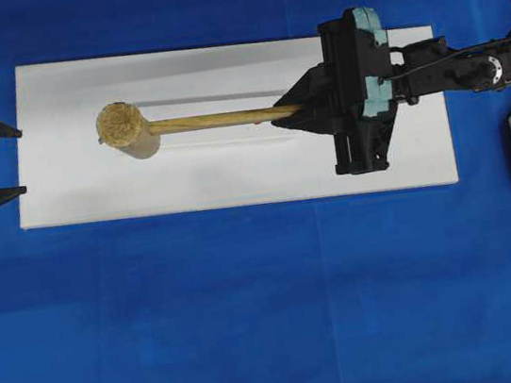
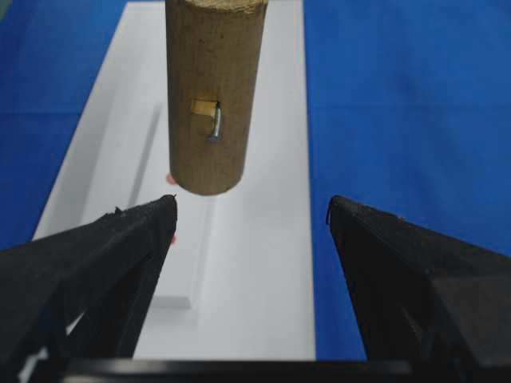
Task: Hit the mark with a hammer.
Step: 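Grasp the mallet head again with the left gripper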
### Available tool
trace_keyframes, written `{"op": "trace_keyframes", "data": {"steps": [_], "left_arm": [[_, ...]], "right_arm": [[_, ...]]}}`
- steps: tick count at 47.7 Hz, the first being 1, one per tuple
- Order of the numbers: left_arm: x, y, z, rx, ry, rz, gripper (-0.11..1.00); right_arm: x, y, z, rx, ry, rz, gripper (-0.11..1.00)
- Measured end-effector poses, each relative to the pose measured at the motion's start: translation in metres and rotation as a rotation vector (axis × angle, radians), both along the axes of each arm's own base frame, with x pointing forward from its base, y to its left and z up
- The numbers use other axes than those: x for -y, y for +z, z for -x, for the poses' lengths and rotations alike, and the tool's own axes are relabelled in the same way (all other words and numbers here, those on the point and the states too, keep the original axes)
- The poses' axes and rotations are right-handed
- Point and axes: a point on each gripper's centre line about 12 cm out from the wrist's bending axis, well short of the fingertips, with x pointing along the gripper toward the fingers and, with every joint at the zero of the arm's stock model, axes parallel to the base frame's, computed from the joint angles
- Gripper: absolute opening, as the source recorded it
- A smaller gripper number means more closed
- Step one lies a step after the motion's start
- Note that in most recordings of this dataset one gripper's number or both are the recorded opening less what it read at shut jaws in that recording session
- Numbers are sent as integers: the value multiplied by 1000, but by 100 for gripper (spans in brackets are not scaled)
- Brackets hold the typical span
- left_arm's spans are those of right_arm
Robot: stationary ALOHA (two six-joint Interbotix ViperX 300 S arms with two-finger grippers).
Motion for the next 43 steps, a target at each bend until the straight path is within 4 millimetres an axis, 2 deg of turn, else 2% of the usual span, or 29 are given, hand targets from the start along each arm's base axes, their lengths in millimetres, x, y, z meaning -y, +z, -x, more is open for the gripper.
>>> {"op": "trace_keyframes", "data": {"steps": [9, 18, 24, 33, 43], "left_arm": [[0, 3, -5, 47, 1, -2, 76], [-4, -8, -20, 52, 18, -3, 90], [-10, -13, -32, 72, 44, -6, 93], [-20, -22, -57, 66, 79, -7, 94], [-25, -29, -93, 15, 81, -4, 94]], "right_arm": [[0, 0, 0, 1, 2, 1, 2], [1, 1, 0, 1, 0, 3, 2], [0, 1, -1, 2, 3, 6, 2], [1, 1, -1, 2, 4, 10, 2], [0, 2, -1, 3, 8, 12, 2]]}}
